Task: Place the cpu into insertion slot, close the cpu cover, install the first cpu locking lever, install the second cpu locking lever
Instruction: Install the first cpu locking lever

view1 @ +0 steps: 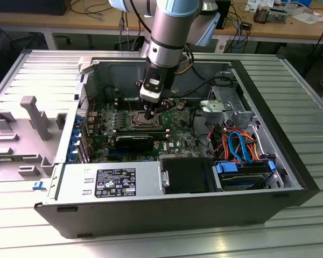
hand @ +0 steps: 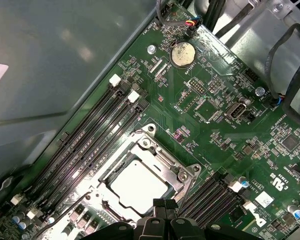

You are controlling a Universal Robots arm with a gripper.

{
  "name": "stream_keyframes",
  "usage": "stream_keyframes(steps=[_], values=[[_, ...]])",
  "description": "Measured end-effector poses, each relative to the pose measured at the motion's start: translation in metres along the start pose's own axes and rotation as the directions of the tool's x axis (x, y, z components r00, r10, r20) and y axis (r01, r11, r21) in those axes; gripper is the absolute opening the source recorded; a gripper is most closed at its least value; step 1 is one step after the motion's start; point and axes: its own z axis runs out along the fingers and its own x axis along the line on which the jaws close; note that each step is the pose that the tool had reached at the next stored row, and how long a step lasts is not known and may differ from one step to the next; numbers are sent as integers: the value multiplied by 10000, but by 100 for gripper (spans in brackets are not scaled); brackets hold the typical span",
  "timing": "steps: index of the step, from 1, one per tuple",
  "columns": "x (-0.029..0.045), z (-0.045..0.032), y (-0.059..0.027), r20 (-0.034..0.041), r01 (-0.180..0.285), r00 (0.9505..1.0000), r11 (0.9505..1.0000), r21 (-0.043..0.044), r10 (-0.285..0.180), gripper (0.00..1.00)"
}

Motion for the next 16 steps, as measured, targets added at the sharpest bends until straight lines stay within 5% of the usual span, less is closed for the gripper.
stream_keyframes(steps=[16], values=[[0,0,0,20,131,9999,9999,8,-131,11]])
